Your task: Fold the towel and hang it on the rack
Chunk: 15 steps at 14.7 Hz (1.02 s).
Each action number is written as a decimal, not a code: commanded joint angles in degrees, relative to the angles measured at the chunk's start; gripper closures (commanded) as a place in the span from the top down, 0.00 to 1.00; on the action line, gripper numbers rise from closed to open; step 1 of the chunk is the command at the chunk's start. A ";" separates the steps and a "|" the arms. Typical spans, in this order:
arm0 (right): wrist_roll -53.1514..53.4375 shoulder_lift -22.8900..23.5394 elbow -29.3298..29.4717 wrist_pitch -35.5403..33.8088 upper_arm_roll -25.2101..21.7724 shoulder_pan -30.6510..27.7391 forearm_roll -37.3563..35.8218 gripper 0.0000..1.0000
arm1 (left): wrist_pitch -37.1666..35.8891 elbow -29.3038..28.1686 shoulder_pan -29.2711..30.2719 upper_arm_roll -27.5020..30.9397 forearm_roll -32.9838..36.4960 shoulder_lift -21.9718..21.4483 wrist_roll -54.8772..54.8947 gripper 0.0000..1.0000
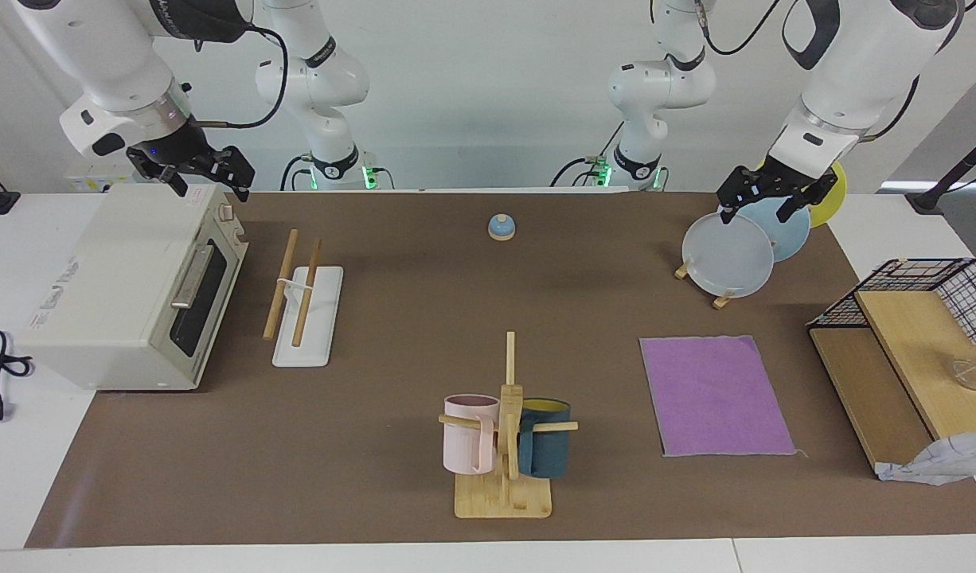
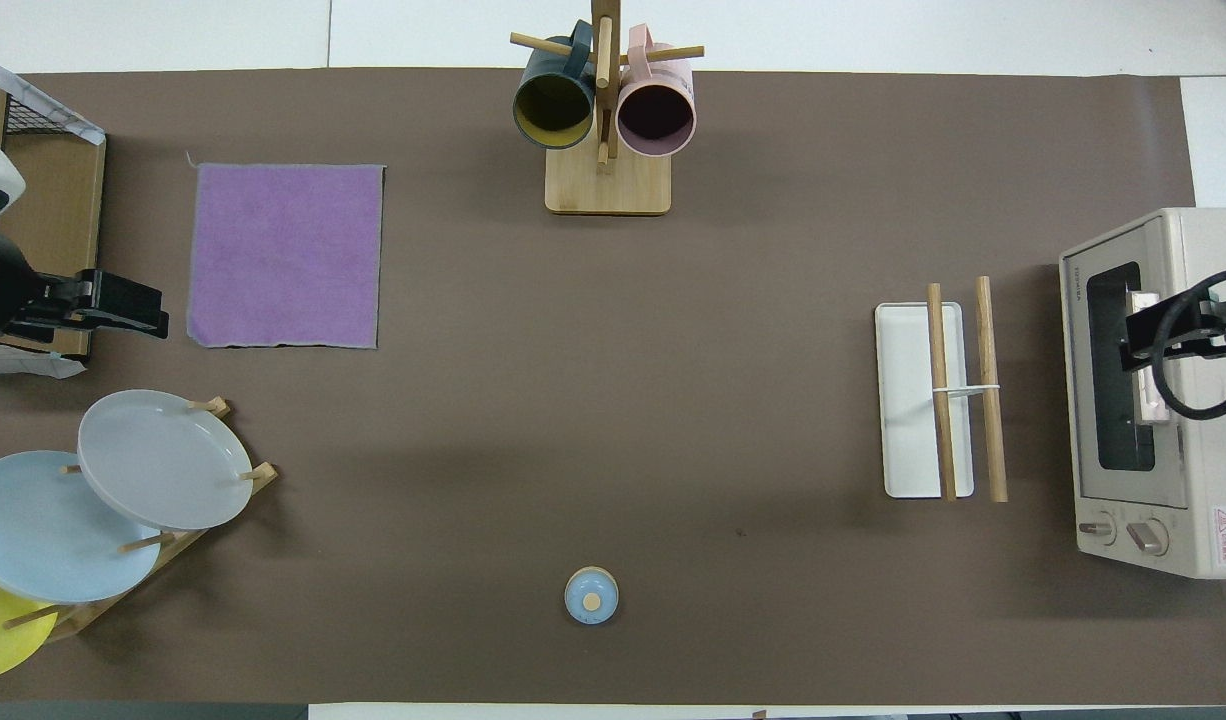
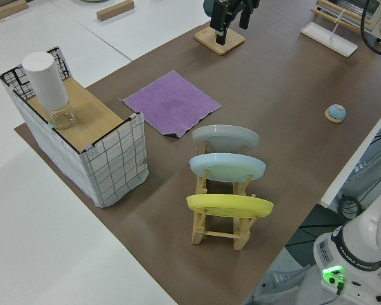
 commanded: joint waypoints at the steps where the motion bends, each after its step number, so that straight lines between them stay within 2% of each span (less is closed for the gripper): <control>1: -1.04 -0.50 -0.74 0.75 0.46 -0.82 -0.04 1.00 | 2.92 -4.70 0.11 0.16 0.95 -2.97 -1.56 1.00; 3: -1.04 -0.50 -0.74 0.75 0.46 -0.82 -0.04 1.00 | 9.76 -11.01 1.50 0.51 0.95 -4.81 -2.10 1.00; 6: -1.04 -0.50 -0.74 0.75 0.46 -0.82 -0.04 1.00 | 17.15 -15.43 4.93 0.43 0.95 -3.42 -1.48 1.00; 11: -1.04 -0.50 -0.74 0.75 0.46 -0.82 -0.04 1.00 | 32.53 -23.60 5.38 0.51 0.95 4.22 -1.48 1.00; 13: -1.04 -0.50 -0.74 0.75 0.46 -0.82 -0.04 1.00 | 37.37 -24.23 5.47 0.51 0.86 9.13 -1.57 1.00; 15: -1.04 -0.50 -0.74 0.75 0.46 -0.82 -0.04 1.00 | 40.46 -24.14 6.87 0.43 0.86 12.13 -2.01 1.00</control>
